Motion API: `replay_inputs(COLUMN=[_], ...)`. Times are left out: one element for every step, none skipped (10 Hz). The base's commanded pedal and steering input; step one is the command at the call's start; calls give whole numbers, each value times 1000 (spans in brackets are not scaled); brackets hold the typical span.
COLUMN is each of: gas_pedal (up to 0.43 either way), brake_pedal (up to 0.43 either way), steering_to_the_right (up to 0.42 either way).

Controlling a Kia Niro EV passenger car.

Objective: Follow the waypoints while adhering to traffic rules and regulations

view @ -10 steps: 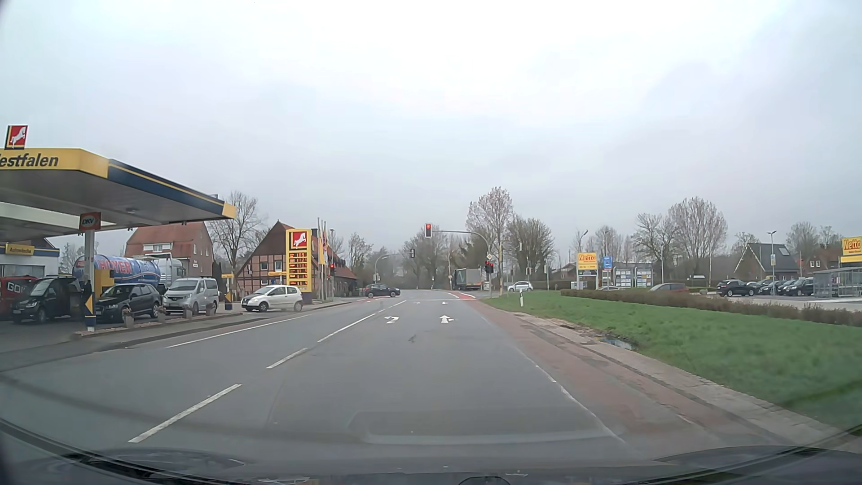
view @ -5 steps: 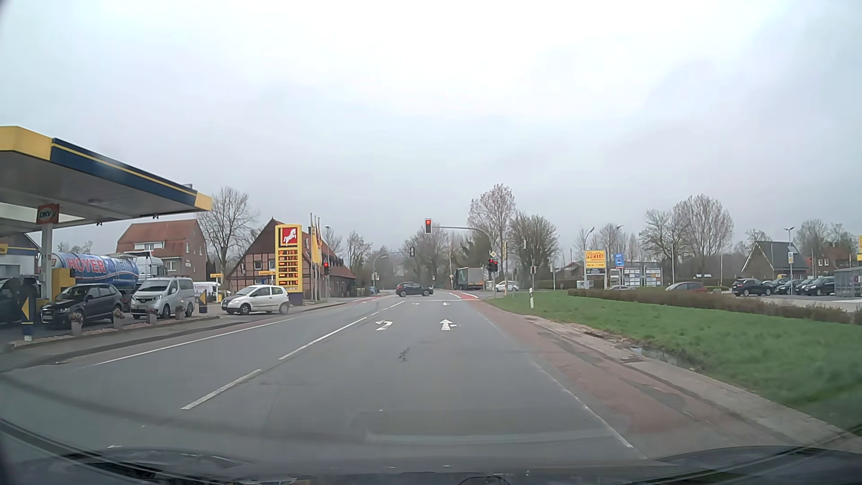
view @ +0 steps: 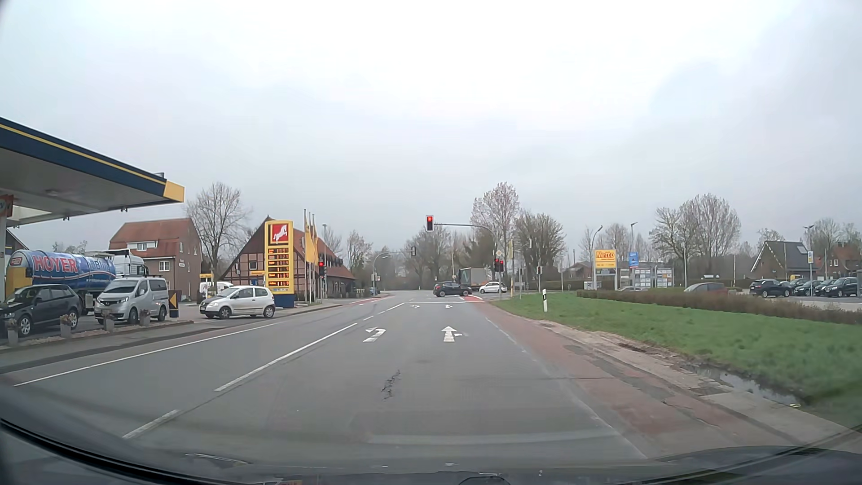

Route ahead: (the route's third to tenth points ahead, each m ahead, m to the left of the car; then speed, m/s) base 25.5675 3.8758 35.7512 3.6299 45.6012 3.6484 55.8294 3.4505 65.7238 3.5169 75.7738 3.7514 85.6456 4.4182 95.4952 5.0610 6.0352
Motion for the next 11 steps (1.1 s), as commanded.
replay_inputs(gas_pedal=[98,98,98,98,98,98,98,98,98,98,98], brake_pedal=[0,0,0,0,0,0,0,0,0,0,0], steering_to_the_right=[-5,-5,-6,-6,-4,-2,-2,-2,-2,-2,-2])
